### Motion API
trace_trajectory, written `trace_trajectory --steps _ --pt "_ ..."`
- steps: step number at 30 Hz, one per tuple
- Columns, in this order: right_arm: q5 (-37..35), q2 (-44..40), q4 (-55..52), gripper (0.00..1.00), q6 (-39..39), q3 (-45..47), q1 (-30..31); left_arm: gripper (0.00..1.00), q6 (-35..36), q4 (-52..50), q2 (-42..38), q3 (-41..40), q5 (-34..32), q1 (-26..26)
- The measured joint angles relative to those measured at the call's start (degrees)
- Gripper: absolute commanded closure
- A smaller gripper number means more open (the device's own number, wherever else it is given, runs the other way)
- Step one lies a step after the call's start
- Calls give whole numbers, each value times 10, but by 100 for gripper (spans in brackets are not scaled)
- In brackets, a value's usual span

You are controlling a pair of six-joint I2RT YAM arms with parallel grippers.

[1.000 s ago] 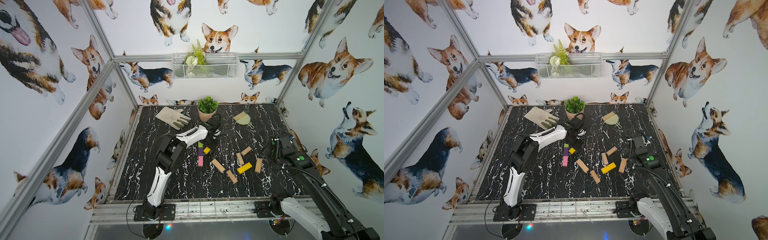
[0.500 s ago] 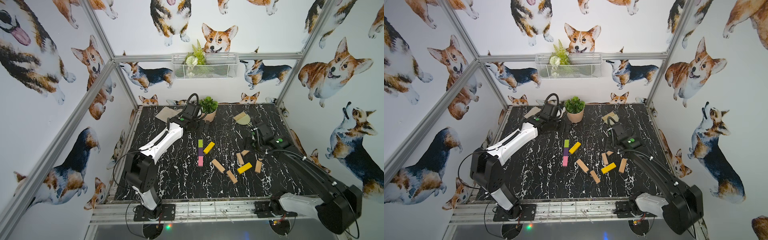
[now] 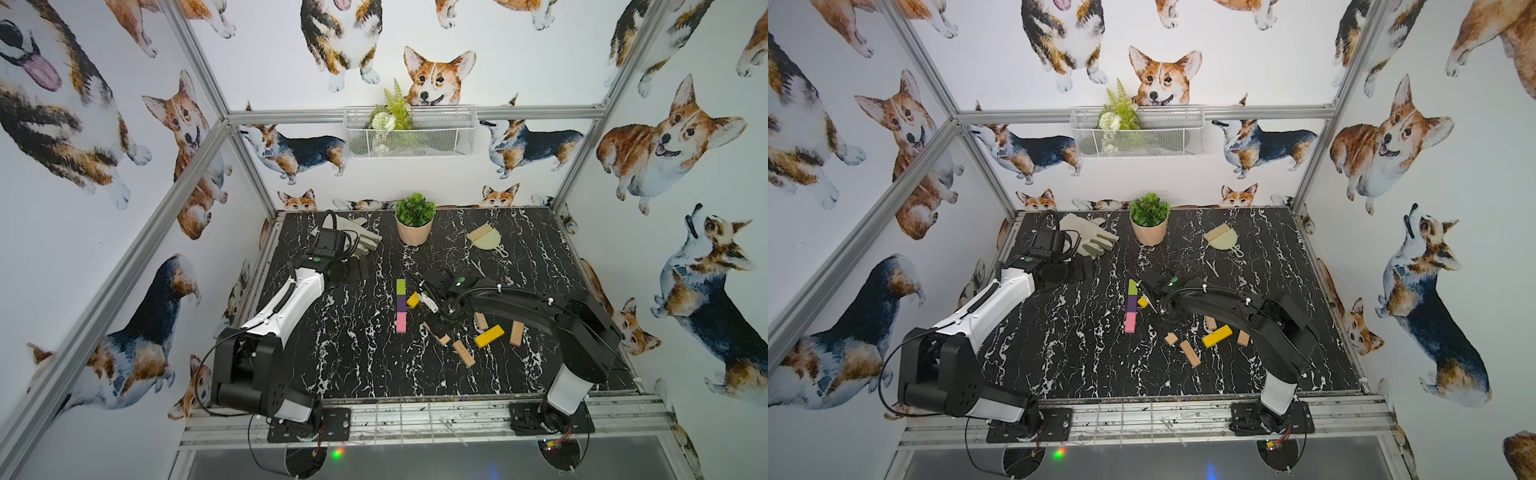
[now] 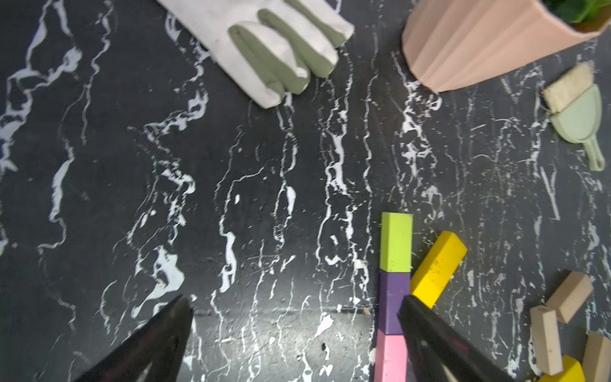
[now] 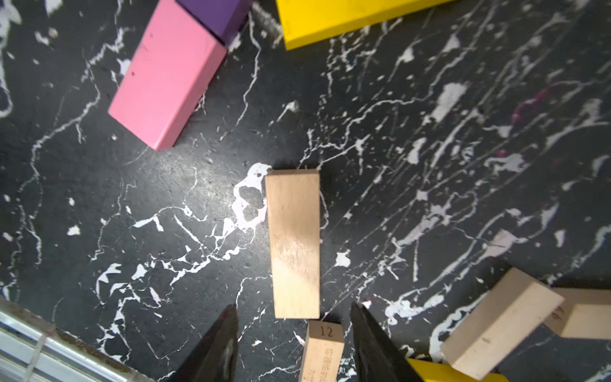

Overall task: Assemble the letter k with building blocks
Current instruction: Pick up the building block from the center of the board.

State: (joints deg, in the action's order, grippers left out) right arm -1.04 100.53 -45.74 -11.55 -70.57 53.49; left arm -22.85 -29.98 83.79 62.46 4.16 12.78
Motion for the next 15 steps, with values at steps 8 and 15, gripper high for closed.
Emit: trace_trajectory --steps 8,15 --pt "10 35 21 47 36 2 10 0 -11 9 -2 -3 9 -24" --pt "6 64 37 52 43 5 9 0 -13 9 0 -3 19 -25"
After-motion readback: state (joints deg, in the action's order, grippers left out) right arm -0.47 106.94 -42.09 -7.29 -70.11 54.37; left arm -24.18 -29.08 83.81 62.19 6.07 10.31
